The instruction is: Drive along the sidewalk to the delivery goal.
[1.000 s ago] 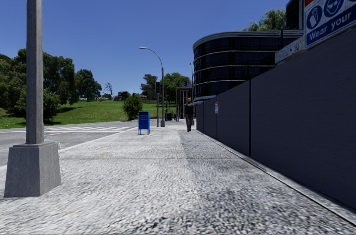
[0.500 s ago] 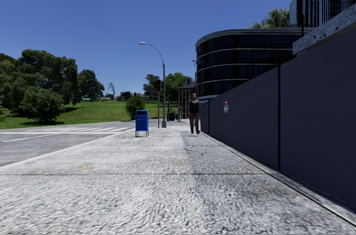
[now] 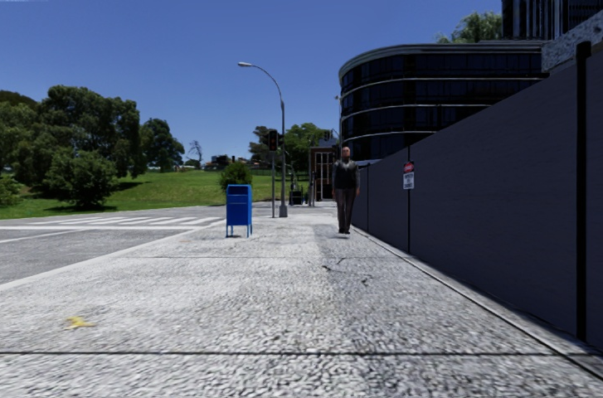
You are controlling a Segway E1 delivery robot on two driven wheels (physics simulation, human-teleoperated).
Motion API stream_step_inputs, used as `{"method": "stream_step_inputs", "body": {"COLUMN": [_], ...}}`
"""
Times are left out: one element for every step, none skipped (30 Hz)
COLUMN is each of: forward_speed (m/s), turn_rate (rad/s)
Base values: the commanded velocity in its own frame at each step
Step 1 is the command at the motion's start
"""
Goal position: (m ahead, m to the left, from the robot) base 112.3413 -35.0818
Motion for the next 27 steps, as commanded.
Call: {"method": "stream_step_inputs", "body": {"forward_speed": [2.0,2.0,2.0,2.0,2.0,2.0,2.0,2.0,2.0,2.0,2.0,2.0,2.0,2.0,2.0,2.0,2.0,2.0,2.0,2.0,2.0,2.0,2.0,2.0,2.0,2.0,2.0], "turn_rate": [0.19,0.19,0.19,0.19,0.19,0.2,0.2,0.21,0.21,0.21,0.24,0.26,0.27,0.27,0.27,0.27,0.28,0.28,0.28,0.28,0.28,0.28,0.28,0.28,0.13,0.13,0.0]}}
